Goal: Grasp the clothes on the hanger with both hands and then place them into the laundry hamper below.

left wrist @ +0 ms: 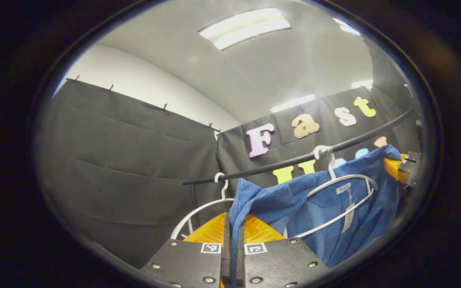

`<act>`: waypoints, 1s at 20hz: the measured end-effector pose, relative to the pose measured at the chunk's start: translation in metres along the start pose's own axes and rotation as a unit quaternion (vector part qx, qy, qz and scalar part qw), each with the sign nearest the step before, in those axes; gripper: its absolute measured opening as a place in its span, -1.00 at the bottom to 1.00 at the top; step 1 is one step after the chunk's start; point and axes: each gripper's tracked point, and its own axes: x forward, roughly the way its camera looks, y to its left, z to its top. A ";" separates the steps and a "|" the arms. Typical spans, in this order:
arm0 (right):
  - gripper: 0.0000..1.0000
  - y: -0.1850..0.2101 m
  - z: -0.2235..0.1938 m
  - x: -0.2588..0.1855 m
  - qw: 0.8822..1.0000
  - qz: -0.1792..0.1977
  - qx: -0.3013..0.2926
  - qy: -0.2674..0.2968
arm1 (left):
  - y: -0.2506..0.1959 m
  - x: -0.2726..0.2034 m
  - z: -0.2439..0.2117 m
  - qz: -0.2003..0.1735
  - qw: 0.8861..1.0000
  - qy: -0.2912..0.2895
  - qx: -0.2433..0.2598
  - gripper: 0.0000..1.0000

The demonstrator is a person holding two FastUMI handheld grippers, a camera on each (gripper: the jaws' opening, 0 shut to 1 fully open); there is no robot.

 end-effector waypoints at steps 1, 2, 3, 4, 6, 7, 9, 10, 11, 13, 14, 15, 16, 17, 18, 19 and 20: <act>-0.98 -0.002 0.001 0.004 1.000 0.001 -0.008 -0.006 | 0.002 0.005 0.005 0.002 1.000 -0.008 0.008 -0.88; -0.98 -0.003 0.001 0.009 1.000 0.001 -0.016 -0.011 | 0.006 0.010 0.008 0.003 1.000 -0.014 0.014 -0.80; -0.98 -0.002 0.001 0.013 1.000 0.002 -0.021 -0.014 | 0.008 0.016 0.011 0.000 1.000 -0.017 0.018 -0.80; -0.98 -0.002 -0.001 0.017 1.000 0.001 -0.025 -0.015 | 0.009 0.023 0.007 -0.007 1.000 -0.015 0.023 -0.84; -0.98 -0.002 -0.005 0.022 0.999 -0.003 -0.031 -0.013 | 0.014 0.034 0.002 -0.013 0.999 -0.009 0.029 -0.89; -0.98 -0.004 -0.011 0.026 0.999 -0.005 -0.032 -0.009 | 0.016 0.039 0.000 -0.014 0.999 -0.007 0.028 -0.88; -0.98 -0.008 -0.023 0.037 0.999 -0.010 -0.034 0.000 | 0.017 0.058 -0.010 -0.023 0.999 -0.002 0.026 -0.89; -0.98 -0.011 -0.029 0.041 0.999 -0.012 -0.036 0.005 | 0.016 0.068 -0.017 -0.032 0.999 -0.001 0.027 -0.89; -0.98 -0.013 -0.036 0.043 0.999 -0.014 -0.037 0.012 | 0.013 0.076 -0.024 -0.041 0.999 0.002 0.026 -0.89; -0.98 -0.016 -0.051 0.045 0.999 -0.020 -0.036 0.029 | 0.009 0.090 -0.039 -0.064 0.998 0.013 0.013 -0.89; -0.98 -0.018 -0.059 0.046 0.998 -0.021 -0.033 0.039 | 0.005 0.092 -0.044 -0.079 0.997 0.019 0.001 -0.88; -0.98 -0.021 -0.069 0.048 0.998 -0.022 -0.030 0.050 | 0.001 0.093 -0.046 -0.095 0.995 0.018 -0.018 -0.89; -0.98 -0.023 -0.079 0.050 0.997 -0.025 -0.028 0.061 | -0.001 0.095 -0.050 -0.104 0.994 0.021 -0.034 -0.78; -0.99 -0.025 -0.085 0.052 0.997 -0.026 -0.026 0.066 | -0.003 0.095 -0.053 -0.113 0.992 0.024 -0.048 -0.80; -0.99 -0.026 -0.093 0.055 0.997 -0.027 -0.021 0.074 | -0.006 0.096 -0.059 -0.120 0.991 0.028 -0.058 -0.88; -0.98 -0.026 -0.101 0.058 0.996 -0.028 -0.014 0.085 | -0.009 0.098 -0.064 -0.128 0.989 0.031 -0.062 -0.88; -0.97 -0.025 -0.108 0.060 0.995 -0.028 -0.004 0.095 | -0.013 0.102 -0.072 -0.133 0.989 0.036 -0.061 -0.89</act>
